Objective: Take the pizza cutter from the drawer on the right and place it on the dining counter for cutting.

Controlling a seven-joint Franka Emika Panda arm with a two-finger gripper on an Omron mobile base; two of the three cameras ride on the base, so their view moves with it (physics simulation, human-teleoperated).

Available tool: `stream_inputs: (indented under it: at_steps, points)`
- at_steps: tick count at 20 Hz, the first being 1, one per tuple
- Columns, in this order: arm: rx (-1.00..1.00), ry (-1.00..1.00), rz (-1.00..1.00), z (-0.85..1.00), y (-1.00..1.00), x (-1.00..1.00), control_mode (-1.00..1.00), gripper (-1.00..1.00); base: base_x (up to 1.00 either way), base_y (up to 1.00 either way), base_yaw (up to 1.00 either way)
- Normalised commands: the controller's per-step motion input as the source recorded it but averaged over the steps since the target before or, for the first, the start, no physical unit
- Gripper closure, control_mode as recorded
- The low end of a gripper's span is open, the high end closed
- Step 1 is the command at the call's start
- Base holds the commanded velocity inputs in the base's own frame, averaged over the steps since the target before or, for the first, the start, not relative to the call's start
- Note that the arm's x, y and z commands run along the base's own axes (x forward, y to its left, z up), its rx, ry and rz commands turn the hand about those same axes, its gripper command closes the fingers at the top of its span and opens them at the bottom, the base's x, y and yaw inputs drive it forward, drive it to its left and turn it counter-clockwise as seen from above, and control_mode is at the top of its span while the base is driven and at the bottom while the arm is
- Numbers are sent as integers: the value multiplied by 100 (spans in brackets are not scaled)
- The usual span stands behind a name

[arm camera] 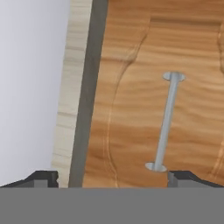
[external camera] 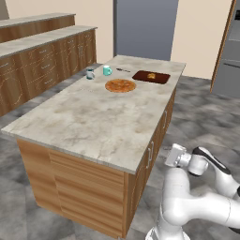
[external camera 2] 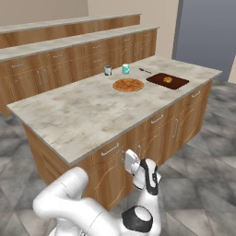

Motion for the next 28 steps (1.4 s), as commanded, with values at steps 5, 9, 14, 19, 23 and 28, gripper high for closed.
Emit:
stream_inputs:
  at_steps: [5, 9, 14, 19, 23, 28]
  points:
    - [0, -13, 0, -16, 38, 30, -100, -100, 0, 0, 0]
    - [0, -7, 0, -15, 31, 38, -100, -100, 0, 0, 0]
    - [0, -2, 0, -28, 17, 38, -100, -100, 0, 0, 0]
    - [4, -1, 0, -38, 1, 37, -100, -100, 0, 0, 0]
    - [9, -2, 0, -41, 0, 34, -100, -100, 0, 0, 0]
    - [12, -3, 0, -51, 0, 25, -100, -100, 0, 0, 0]
